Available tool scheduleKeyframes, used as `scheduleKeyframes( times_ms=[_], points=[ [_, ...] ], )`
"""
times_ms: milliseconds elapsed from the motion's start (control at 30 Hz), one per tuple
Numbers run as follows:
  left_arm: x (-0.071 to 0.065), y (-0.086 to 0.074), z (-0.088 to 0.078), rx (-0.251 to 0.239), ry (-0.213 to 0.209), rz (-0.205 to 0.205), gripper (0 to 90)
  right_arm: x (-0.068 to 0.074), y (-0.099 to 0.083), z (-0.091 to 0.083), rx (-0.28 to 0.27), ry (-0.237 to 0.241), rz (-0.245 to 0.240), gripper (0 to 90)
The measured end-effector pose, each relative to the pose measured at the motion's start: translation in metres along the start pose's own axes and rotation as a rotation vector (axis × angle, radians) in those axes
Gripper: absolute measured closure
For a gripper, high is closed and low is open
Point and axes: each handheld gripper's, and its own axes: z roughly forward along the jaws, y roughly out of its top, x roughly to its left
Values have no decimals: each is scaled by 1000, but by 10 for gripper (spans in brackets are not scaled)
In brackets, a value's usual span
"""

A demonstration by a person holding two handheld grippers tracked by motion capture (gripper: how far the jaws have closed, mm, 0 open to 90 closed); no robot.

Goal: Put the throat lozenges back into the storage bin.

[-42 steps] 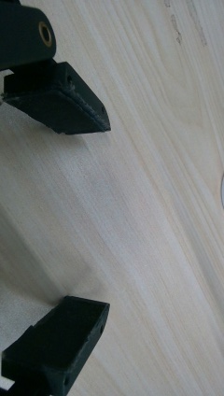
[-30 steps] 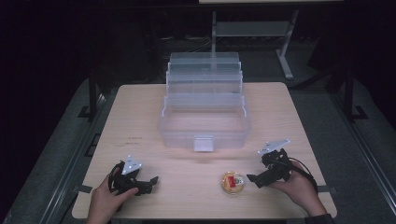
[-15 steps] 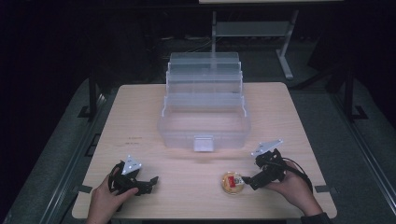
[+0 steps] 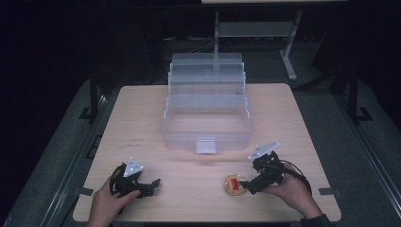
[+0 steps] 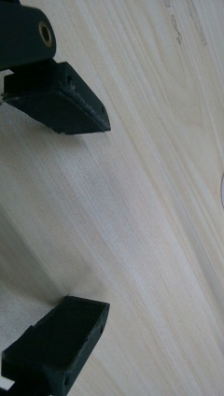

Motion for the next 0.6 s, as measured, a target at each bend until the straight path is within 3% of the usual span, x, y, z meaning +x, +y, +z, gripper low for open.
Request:
scheduleKeyframes(
  times_ms=[600],
  points=[
    [0,0,0,0,0,0,106,13,9,9,17,28,-39,0]
  ],
)
